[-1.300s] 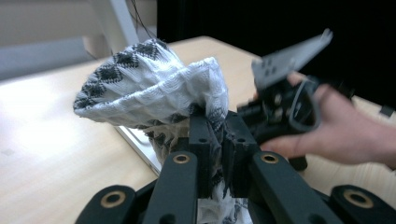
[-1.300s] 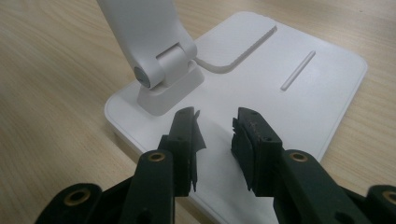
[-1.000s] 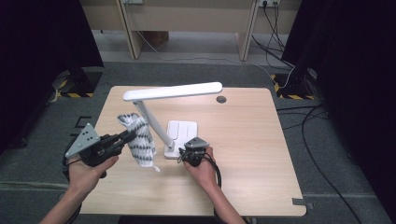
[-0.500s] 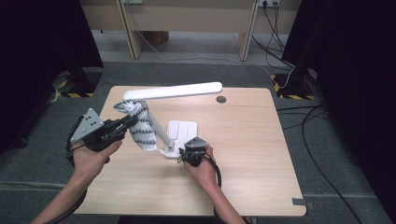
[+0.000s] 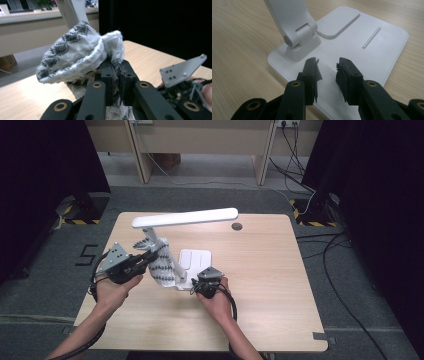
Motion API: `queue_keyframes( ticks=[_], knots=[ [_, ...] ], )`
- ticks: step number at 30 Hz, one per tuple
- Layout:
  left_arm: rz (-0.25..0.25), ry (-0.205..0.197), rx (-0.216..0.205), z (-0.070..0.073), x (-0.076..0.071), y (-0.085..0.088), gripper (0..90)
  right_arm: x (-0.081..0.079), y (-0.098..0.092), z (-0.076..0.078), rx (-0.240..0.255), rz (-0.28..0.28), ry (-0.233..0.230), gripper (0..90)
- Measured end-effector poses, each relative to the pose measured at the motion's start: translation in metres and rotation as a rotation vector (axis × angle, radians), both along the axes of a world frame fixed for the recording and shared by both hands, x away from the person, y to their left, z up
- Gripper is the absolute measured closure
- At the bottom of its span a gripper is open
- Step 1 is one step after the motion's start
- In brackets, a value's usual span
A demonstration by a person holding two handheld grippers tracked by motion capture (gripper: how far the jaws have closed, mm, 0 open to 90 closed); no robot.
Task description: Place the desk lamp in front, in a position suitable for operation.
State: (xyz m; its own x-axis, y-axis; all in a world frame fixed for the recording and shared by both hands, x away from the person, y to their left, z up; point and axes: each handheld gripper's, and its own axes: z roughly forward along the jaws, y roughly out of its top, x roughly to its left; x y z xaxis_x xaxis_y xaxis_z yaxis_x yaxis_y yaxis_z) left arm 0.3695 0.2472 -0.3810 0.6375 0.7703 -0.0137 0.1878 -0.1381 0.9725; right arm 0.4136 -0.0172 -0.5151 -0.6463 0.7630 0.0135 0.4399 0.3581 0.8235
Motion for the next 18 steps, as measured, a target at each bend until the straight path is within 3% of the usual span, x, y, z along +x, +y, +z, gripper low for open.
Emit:
queue_keyframes(
  ticks=[8,18],
  knots=[
    [-0.009,0.080,0.044,-0.036,0.008,-0.017,83.6,0.000,0.000,0.000,0.000,0.002,0.002,68.6],
    [-0.019,0.157,0.082,-0.067,0.014,-0.031,83.6,0.000,0.000,0.000,0.001,0.001,0.004,68.6]
  ],
)
